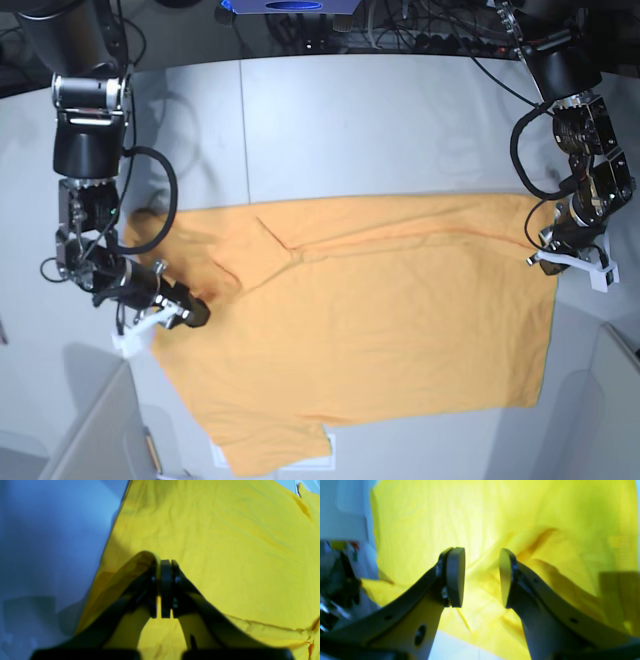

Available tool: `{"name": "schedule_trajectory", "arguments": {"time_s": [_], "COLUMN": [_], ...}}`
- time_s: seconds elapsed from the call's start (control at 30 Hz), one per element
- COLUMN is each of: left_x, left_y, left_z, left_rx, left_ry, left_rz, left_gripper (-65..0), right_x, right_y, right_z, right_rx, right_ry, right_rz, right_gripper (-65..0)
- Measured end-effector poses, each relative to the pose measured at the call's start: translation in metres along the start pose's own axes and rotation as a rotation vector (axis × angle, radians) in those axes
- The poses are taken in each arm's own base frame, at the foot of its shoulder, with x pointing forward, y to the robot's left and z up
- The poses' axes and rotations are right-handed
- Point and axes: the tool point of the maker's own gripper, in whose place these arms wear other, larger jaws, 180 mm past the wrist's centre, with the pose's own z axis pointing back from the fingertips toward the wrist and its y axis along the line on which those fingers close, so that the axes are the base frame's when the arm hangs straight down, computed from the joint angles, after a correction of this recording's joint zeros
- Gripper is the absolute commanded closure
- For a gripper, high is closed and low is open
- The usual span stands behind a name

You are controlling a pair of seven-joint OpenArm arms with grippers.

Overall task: Fold the T-shirt properly
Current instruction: 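Pull the held shoulder corners apart with both grippers to spread the shirt, then open the left gripper and raise it off the shirt corner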

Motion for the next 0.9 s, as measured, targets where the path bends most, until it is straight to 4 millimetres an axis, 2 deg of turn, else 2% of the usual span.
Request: {"name": "schedule_trajectory", "arguments": {"time_s": [0.13, 0.23, 0.3, 0.37, 0.47, 0.53, 0.6, 0.67, 0.7, 0.83, 0.9], "left_x": [0.000, 0.004, 0.006, 0.011, 0.030, 0.040, 0.032, 0.011, 0.005, 0.013, 0.010], "left_y": [0.007, 0.004, 0.004, 0.002, -0.010, -0.004, 0.019, 0.040, 0.043, 0.046, 0.059], "left_z": [-0.011, -0.017, -0.017, -0.016, 0.001, 0.023, 0.039, 0.051, 0.056, 0.083, 0.098], "left_rx": [0.015, 0.000, 0.003, -0.002, -0.029, -0.026, 0.034, 0.095, 0.098, 0.071, 0.089], "left_ry": [0.019, 0.015, 0.017, 0.000, -0.070, -0.141, -0.154, -0.128, -0.111, -0.173, -0.176], "left_rz": [0.046, 0.068, 0.070, 0.065, 0.024, 0.017, 0.023, 0.048, 0.041, -0.068, -0.121], "left_gripper": [-30.9, -45.3, -51.0, -55.3, -55.9, -55.9, -55.9, -55.9, -55.8, -55.5, -55.5], "right_x": [0.017, 0.017, 0.015, 0.017, 0.023, 0.009, -0.014, -0.038, -0.044, -0.058, -0.074], "right_y": [-0.030, -0.053, -0.063, -0.062, -0.055, -0.054, -0.058, -0.066, -0.069, -0.071, -0.069], "right_z": [0.022, 0.038, 0.049, 0.064, 0.089, 0.100, 0.105, 0.108, 0.111, 0.129, 0.130], "right_rx": [-0.029, -0.094, -0.146, -0.176, -0.219, -0.247, -0.256, -0.277, -0.281, -0.259, -0.232], "right_ry": [-0.110, -0.147, -0.177, -0.220, -0.337, -0.381, -0.380, -0.374, -0.382, -0.452, -0.431], "right_rz": [-0.107, -0.192, -0.253, -0.266, -0.277, -0.323, -0.401, -0.473, -0.498, -0.580, -0.635], "right_gripper": [-21.9, -22.1, -22.2, -22.2, -22.7, -28.2, -33.5, -34.8, -34.8, -34.8, -34.8]}}
